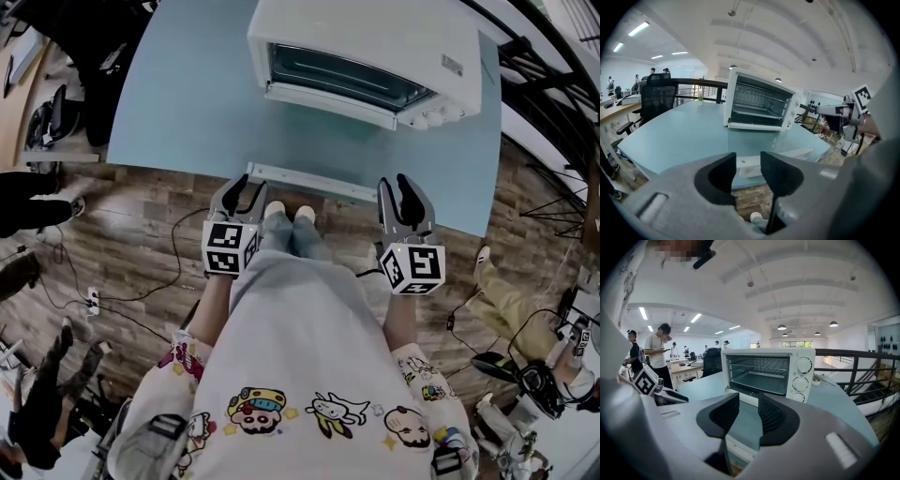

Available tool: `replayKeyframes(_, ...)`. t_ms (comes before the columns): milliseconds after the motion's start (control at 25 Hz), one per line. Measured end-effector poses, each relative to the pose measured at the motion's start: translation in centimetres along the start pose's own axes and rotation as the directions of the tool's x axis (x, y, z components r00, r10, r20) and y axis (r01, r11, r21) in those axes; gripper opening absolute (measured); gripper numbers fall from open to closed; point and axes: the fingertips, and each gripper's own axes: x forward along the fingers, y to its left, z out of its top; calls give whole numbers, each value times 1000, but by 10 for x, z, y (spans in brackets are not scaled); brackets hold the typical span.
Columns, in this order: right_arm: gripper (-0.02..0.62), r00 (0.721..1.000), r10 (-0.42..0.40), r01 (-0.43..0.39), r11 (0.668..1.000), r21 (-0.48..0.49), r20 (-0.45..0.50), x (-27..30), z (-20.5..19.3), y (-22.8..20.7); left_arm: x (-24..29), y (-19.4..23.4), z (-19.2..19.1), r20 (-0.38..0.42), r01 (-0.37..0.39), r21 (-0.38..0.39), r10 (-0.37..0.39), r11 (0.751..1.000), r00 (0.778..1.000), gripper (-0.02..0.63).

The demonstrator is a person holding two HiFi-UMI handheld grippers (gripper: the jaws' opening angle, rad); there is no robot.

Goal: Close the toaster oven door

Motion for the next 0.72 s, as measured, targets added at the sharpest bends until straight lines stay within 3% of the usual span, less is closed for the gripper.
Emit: replayKeyframes(720,131,999,-21,21,1000,5,-46,-10,-22,4,30,12,-42,-82,12,-21,-14,1000,997,156)
